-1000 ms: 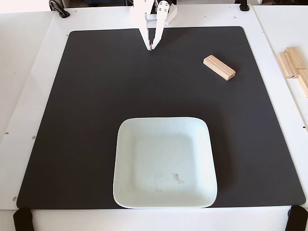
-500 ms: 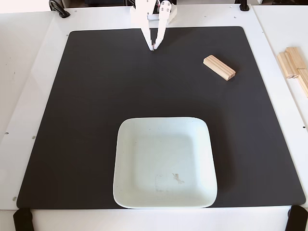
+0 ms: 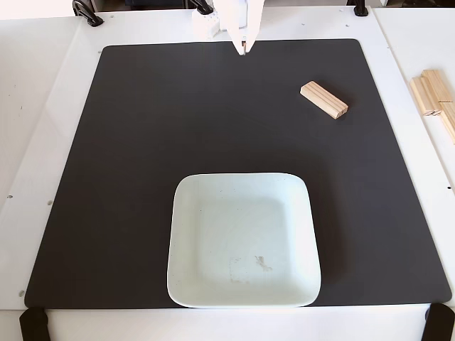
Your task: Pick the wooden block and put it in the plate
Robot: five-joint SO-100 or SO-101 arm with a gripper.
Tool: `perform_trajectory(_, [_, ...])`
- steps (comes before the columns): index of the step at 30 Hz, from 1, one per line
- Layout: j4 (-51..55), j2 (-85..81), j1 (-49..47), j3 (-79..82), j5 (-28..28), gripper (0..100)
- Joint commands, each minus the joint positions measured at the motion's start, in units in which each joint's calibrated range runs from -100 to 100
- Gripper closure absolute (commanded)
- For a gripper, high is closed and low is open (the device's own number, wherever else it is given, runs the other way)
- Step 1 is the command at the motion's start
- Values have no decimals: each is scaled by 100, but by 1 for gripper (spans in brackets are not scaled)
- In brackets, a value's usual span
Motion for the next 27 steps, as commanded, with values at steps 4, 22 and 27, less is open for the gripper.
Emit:
perform_trajectory(4, [526,2120,-105,-2599,324,99])
perform_trajectory(22, [800,6773,-1505,-6306,964,96])
perform_trajectory(27, [667,7383,-2054,-6549,569,92])
